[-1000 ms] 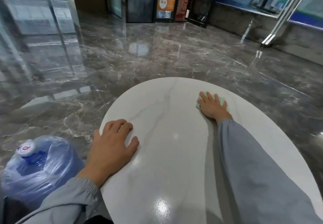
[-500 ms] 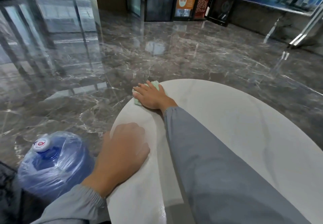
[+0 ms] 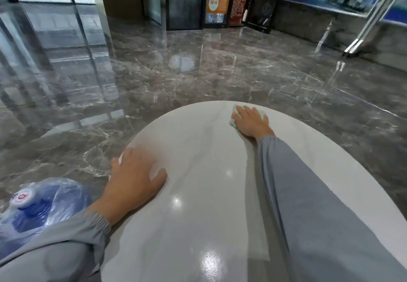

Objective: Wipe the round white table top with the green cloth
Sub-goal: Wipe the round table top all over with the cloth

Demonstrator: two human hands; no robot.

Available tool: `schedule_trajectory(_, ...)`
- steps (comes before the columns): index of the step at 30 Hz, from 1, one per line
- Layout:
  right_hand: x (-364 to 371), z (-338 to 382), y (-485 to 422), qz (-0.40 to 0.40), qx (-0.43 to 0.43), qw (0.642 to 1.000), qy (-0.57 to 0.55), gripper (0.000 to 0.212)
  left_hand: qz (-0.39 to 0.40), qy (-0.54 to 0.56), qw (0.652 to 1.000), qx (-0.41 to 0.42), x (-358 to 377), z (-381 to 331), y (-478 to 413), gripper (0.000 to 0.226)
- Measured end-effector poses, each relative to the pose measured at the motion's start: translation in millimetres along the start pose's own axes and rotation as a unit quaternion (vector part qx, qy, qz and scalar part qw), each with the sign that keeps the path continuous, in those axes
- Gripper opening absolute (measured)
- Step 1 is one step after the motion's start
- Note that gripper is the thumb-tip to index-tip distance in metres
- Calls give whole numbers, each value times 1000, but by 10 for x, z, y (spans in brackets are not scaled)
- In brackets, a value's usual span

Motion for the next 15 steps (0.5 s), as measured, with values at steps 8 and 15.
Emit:
schedule_trajectory(8, -209, -1770, -68, -20, 158, 987, 27, 60, -27, -35, 999, 22, 20, -38, 29, 39)
schedule_trajectory(15, 62, -386, -417, 35, 51, 998, 15, 60, -22, -36, 999, 21, 41, -62, 23, 38)
Point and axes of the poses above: each hand's wrist, its own y-axis away from the middle knuckle, its own x-axis out of the palm, z = x × y, the point moved 10 cm from there along -y, towards the middle knuckle, and after that the axes turned 7 degrees about -z, right-handed, at the moved point
